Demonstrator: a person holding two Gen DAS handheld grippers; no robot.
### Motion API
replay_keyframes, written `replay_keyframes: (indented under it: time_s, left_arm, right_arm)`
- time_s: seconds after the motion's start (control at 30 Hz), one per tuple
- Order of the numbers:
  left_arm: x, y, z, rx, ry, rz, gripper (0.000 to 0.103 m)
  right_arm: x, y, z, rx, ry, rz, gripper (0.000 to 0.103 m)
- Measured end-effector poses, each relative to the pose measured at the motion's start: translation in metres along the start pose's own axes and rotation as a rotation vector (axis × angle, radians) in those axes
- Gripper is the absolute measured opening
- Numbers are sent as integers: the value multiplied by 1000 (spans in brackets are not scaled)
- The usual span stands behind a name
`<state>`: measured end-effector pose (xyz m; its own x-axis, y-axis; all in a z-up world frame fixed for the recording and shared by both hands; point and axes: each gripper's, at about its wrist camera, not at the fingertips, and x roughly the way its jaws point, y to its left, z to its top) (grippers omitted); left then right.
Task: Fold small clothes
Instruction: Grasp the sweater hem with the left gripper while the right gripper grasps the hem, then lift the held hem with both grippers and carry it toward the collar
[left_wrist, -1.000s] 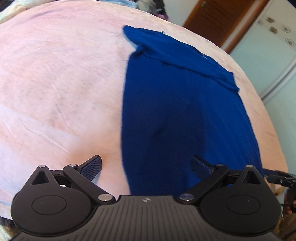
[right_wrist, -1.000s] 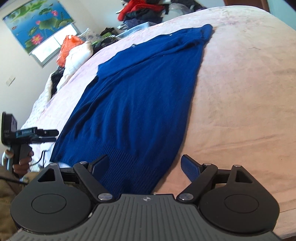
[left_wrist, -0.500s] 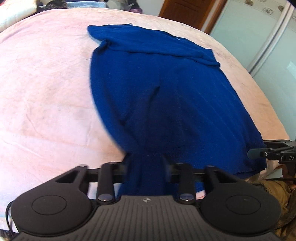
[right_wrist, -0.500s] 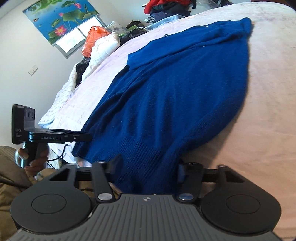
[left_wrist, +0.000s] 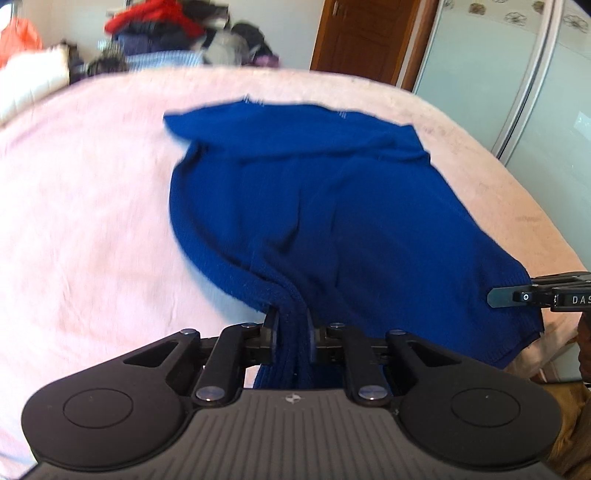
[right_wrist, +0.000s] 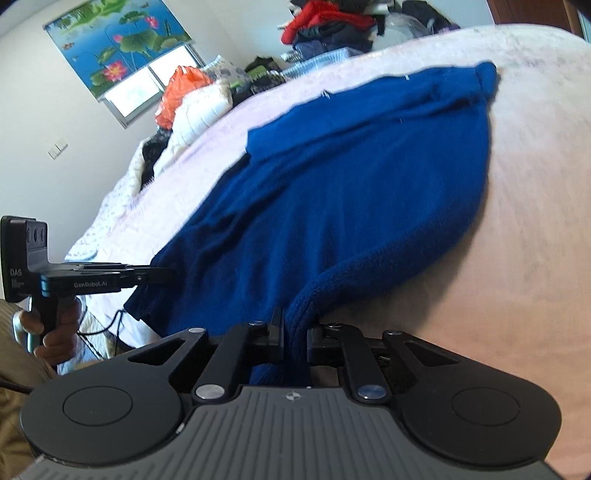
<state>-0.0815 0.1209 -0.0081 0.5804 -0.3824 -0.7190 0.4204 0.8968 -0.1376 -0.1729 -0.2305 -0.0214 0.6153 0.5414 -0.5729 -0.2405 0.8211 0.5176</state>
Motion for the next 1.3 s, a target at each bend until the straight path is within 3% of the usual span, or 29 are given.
replay_keyframes:
  time_s: [0.23, 0.47, 0.7, 1.3]
  left_arm:
    - [9, -7, 29, 7, -73, 25, 14]
    - [29, -13, 53, 26, -69, 114, 14]
    - [47, -23, 66, 39, -66, 204, 14]
    - [64, -31, 96, 27, -106, 317, 14]
  right_arm:
    - [1, -1, 25, -18, -86, -44, 14]
    - [10, -6, 54, -45, -142, -84, 14]
    - [23, -13, 69, -52, -154, -135, 14]
    - [41, -19, 92, -69, -206, -198, 14]
